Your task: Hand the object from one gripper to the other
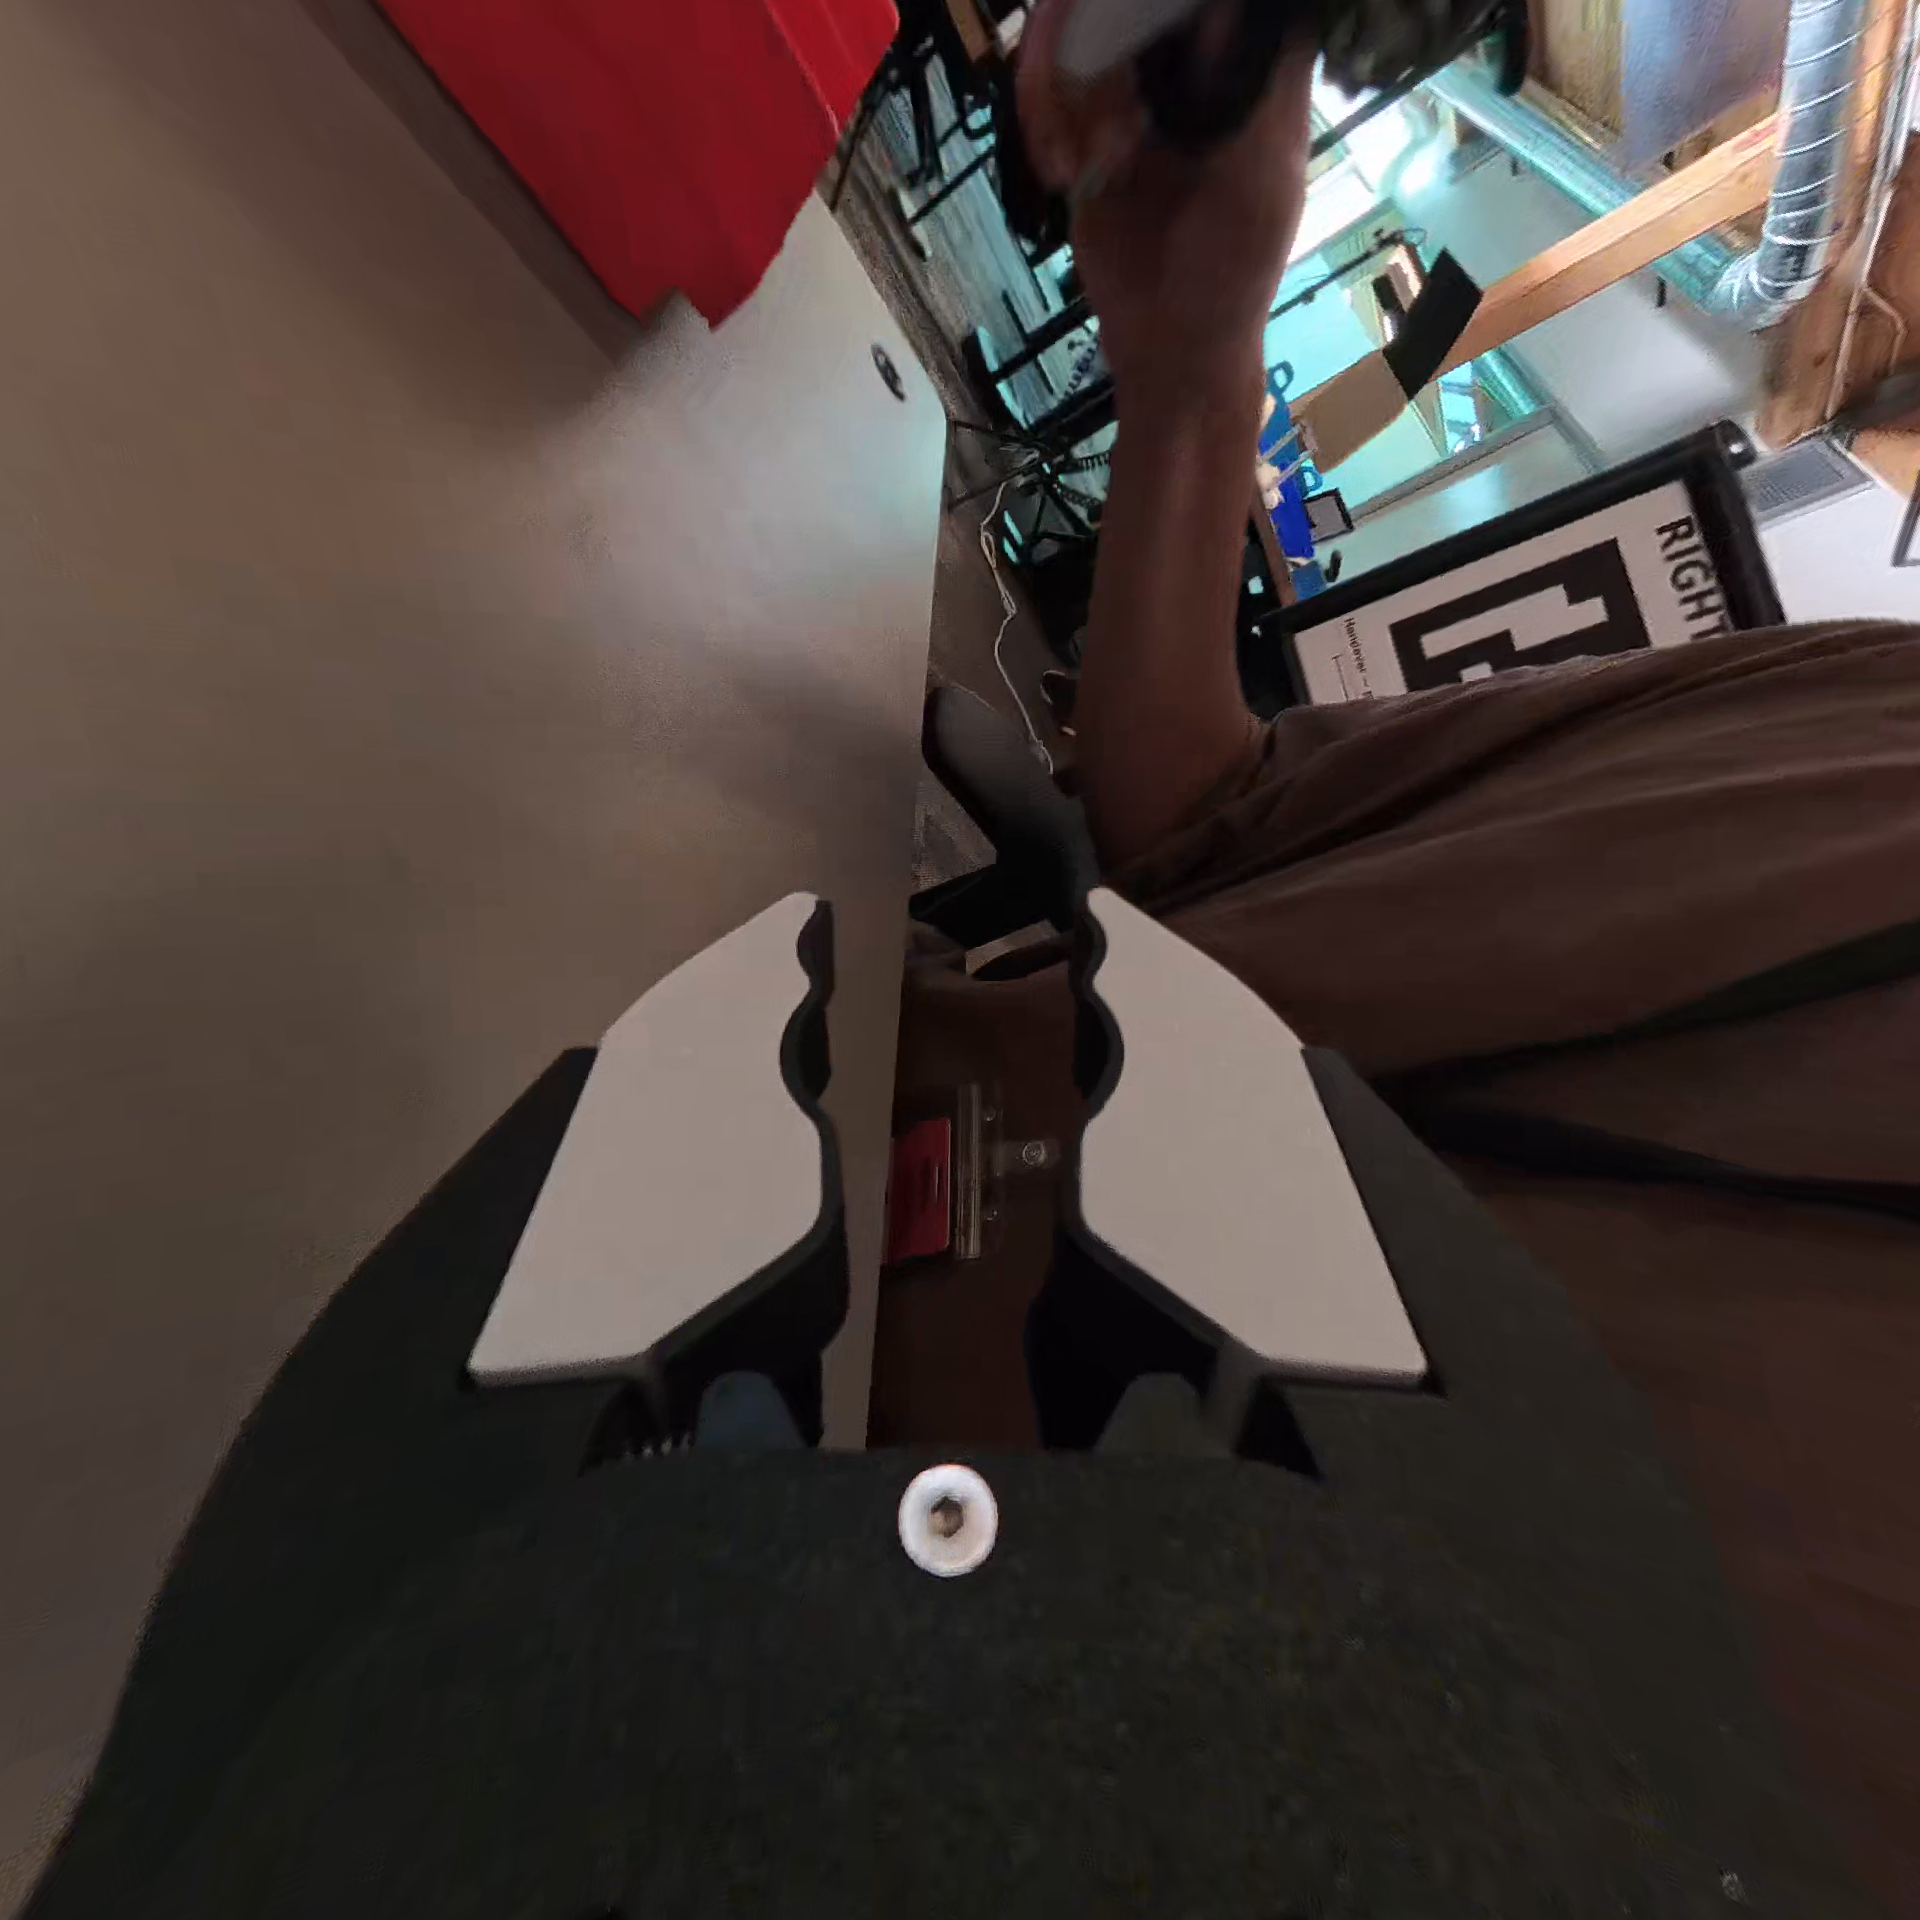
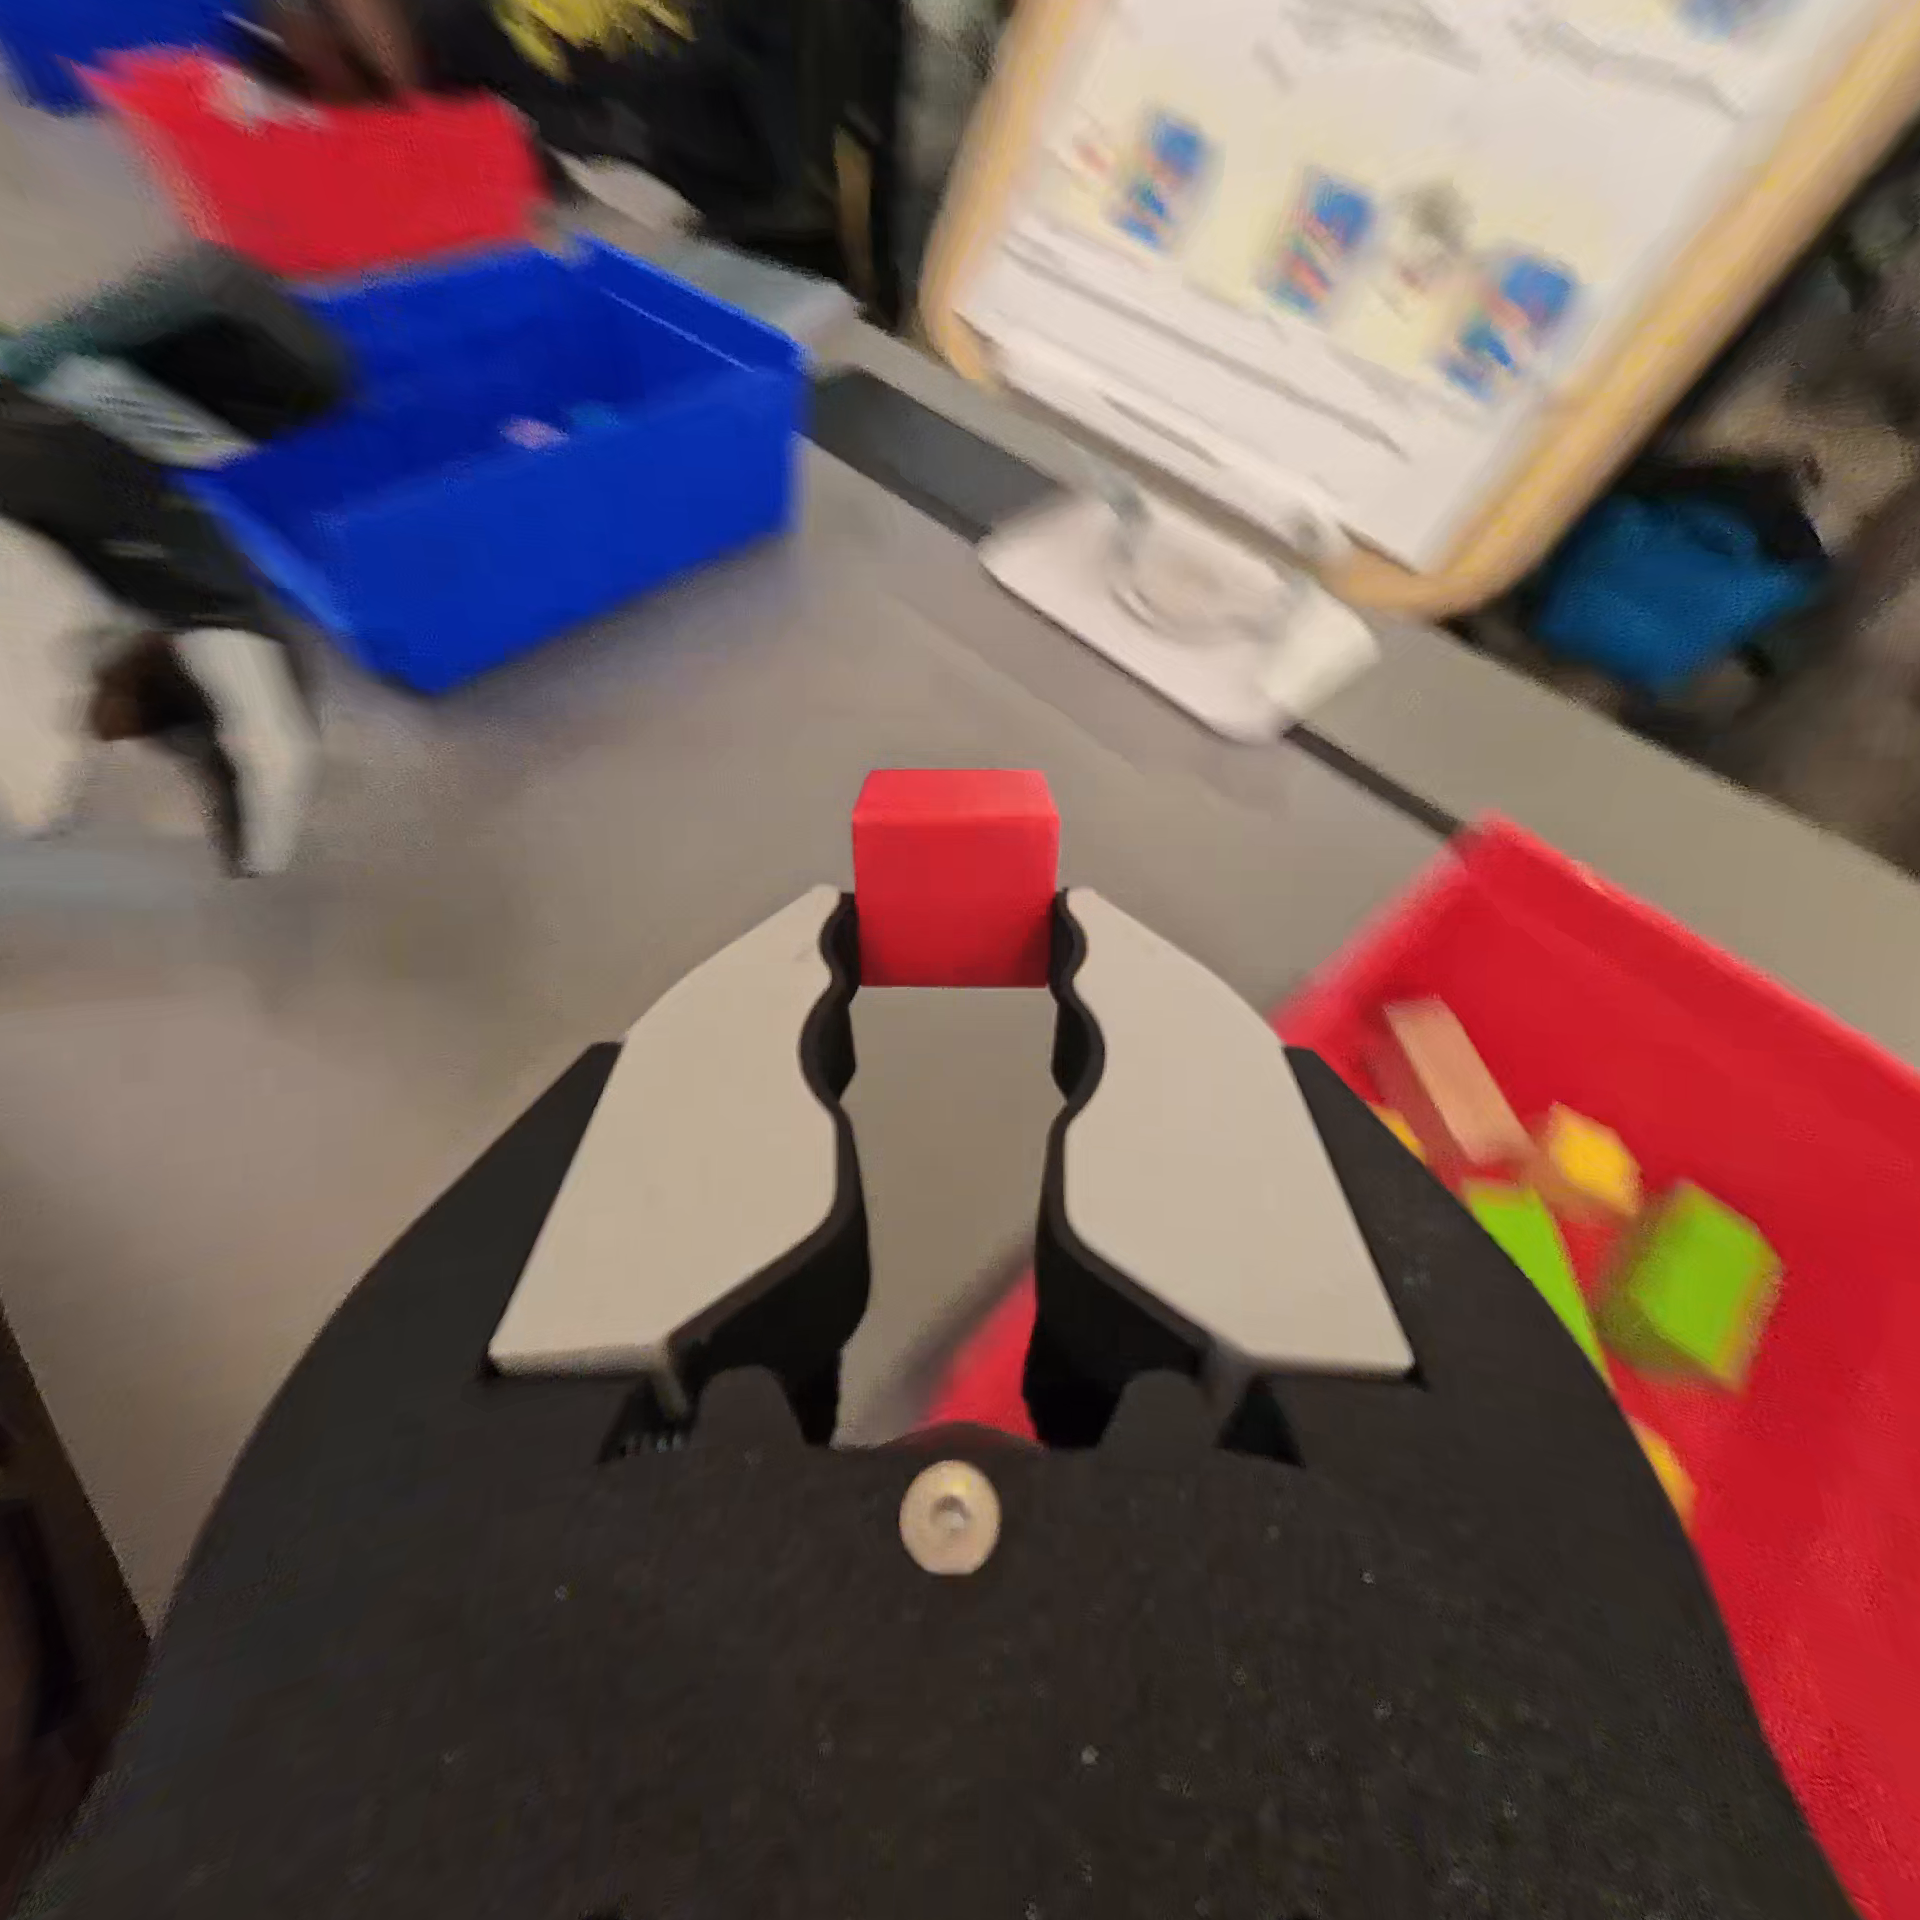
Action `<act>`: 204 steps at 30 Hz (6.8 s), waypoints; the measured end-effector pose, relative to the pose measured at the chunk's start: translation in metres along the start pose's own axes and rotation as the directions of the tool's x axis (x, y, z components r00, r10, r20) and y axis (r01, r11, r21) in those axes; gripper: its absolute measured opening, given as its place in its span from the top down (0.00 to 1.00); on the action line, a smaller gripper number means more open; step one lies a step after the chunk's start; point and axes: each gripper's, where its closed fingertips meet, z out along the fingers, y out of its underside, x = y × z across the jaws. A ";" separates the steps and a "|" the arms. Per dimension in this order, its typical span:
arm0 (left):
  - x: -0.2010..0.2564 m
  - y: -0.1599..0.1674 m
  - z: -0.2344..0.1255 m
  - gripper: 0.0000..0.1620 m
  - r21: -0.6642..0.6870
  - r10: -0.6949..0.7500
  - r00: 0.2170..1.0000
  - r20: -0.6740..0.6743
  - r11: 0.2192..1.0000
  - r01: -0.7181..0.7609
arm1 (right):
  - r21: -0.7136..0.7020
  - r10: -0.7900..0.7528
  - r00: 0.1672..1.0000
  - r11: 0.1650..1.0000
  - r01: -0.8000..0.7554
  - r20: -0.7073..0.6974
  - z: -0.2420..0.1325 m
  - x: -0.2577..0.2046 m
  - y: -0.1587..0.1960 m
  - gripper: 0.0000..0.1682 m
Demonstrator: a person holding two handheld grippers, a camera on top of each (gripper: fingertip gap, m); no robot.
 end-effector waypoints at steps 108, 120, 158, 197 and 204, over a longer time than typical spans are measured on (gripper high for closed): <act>-0.034 0.006 -0.005 0.76 0.271 0.028 0.985 0.173 0.960 -0.075 | -0.052 0.167 0.952 0.981 -0.187 -0.257 -0.015 0.084 -0.005 0.84; -0.041 0.024 -0.006 0.76 0.199 0.069 0.971 0.230 0.973 -0.117 | -0.875 0.142 0.985 0.459 -0.155 -0.100 0.038 0.158 0.162 0.84; -0.041 0.035 -0.013 0.76 0.107 0.125 0.934 0.333 0.980 -0.170 | -0.379 0.144 0.966 0.900 -0.217 -0.213 0.003 0.133 0.042 0.74; -0.231 -0.114 -0.313 0.89 0.405 -0.421 0.456 0.784 0.904 0.138 | 0.006 0.261 0.739 0.941 -0.337 0.621 0.081 -0.188 0.046 0.73; -0.066 -0.138 -0.222 0.89 0.548 -0.263 0.963 0.062 0.815 0.188 | 0.201 0.009 0.903 0.974 -0.105 0.430 0.114 -0.144 -0.012 0.74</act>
